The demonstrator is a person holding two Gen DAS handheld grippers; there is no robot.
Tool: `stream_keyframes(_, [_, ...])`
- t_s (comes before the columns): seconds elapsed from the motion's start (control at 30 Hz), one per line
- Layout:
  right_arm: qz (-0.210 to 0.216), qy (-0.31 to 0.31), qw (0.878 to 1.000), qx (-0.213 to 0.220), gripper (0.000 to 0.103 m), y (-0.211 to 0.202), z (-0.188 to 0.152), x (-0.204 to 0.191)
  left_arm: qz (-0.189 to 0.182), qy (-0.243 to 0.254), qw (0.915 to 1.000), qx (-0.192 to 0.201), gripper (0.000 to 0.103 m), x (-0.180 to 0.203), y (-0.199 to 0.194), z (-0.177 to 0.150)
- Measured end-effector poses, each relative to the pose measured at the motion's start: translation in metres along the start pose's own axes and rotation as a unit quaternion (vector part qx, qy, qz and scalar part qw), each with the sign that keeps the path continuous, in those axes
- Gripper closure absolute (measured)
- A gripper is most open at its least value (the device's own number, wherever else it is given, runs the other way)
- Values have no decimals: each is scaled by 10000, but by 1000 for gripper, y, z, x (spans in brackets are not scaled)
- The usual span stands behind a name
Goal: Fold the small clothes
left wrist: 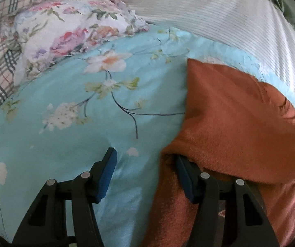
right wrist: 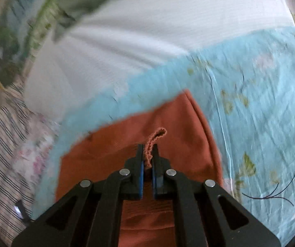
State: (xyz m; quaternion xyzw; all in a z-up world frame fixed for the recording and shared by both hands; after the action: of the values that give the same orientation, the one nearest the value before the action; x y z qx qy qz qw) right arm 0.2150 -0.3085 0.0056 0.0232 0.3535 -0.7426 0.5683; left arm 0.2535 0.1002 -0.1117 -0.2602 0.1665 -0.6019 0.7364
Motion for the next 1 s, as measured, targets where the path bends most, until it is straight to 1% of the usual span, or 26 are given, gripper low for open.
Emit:
stream_keyframes(0.1, [-431, -176, 9975, -541, 96, 21, -25, 18, -46, -165, 9999, -24, 44, -6, 2, 0])
stream_keyframes(0.13, [-565, -176, 9963, -624, 96, 24, -29, 23, -74, -213, 9997, -48, 44, -8, 2, -1])
stream_keyframes(0.17, [-615, -95, 9962, -602, 95, 22, -31, 29, -88, -227, 9997, -62, 44, -8, 2, 0])
stream_keyframes(0.2, [-740, -26, 9960, -497, 91, 17, -29, 34, -84, -233, 9997, -57, 44, -8, 2, 0])
stream_keyframes(0.27, [-1210, -170, 9925, -100, 90, -2, -18, 36, -60, -207, 9998, -55, 44, -7, 2, 0])
stream_keyframes(0.3, [-1211, -236, 9923, 55, 90, -9, -14, 32, -31, -172, 9998, -62, 44, -6, 2, -1])
stream_keyframes(0.33, [-1049, -317, 9937, 217, 90, -18, -10, 22, -9, -150, 9999, -56, 44, -5, 2, -1])
stream_keyframes(0.37, [-822, -417, 9953, 290, 90, -23, -9, 10, 6, -138, 9999, -50, 43, -5, 2, -1])
stream_keyframes(0.4, [-456, -654, 9966, 202, 90, -23, -14, -11, 15, -125, 9999, -50, 43, -4, 2, -1])
stream_keyframes(0.43, [-178, -863, 9961, -39, 90, -17, -24, -26, 10, -138, 9999, -51, 43, -4, 2, -1])
stream_keyframes(0.47, [92, -1045, 9936, -421, 90, -8, -38, -38, -1, -155, 9999, -49, 43, -5, 2, -1])
stream_keyframes(0.5, [222, -1182, 9885, -919, 90, 5, -59, -43, -13, -169, 9998, -47, 43, -5, 2, -1])
stream_keyframes(0.53, [96, -1267, 9854, -1132, 90, 12, -69, -39, -32, -190, 9998, -41, 43, -6, 2, -1])
stream_keyframes(0.57, [-267, -1408, 9807, -1327, 91, 20, -78, -25, -66, -221, 9997, -37, 41, -6, 1, -1])
stream_keyframes(0.6, [-786, -1452, 9767, -1372, 95, 23, -80, -2, -82, -257, 9996, -26, 39, -8, 1, -1])
stream_keyframes(0.67, [-626, -707, 9887, -1165, 97, 9, -69, 22, -119, -305, 9995, -34, 38, -8, 0, -1])
stream_keyframes(0.7, [-794, -480, 9904, -1026, 97, -4, -61, 35, -140, -304, 9994, -68, 38, -8, 0, -1])
stream_keyframes(0.73, [-935, -425, 9907, -889, 92, -16, -56, 43, -183, -288, 9993, -137, 38, -7, -2, 0])
stream_keyframes(0.77, [-1047, -400, 9909, -751, 90, -31, -51, 49, -219, -285, 9992, -159, 38, -7, -5, 0])
stream_keyframes(0.83, [-967, -350, 9923, -691, 88, -53, -49, 55, -278, -272, 9991, -156, 40, -8, -15, -1])
stream_keyframes(0.87, [-895, -309, 9929, -727, 81, -60, -50, 56, -343, -258, 9989, -163, 40, -8, -22, -3])
stream_keyframes(0.9, [-817, -283, 9933, -764, 75, -71, -54, 59, -485, -239, 9983, -198, 40, -8, -29, -7])
stream_keyframes(0.93, [-746, -293, 9937, -781, 61, -80, -58, 61, -656, -216, 9973, -234, 40, -7, -37, -10])
stream_keyframes(0.97, [-682, -307, 9941, -780, 54, -86, -62, 56, -829, -173, 9961, -259, 40, -6, -45, -14])
stream_keyframes(1.0, [-614, -330, 9947, -755, 53, -98, -66, 58, -990, -104, 9946, -278, 39, -5, -54, -18])
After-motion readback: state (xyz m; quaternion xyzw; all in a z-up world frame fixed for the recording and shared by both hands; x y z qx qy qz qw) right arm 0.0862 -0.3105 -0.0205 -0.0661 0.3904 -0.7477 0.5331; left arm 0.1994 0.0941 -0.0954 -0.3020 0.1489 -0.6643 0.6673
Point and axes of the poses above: each gripper's, at about its wrist camera, not at the fingertips, and y roughly the way its jaws point, x to its right, z to its top, the point moved 7 cm from there along y, roughly the way its jaws point, and after that the axes turned 12 degrees about x, right-handed, at the moved point
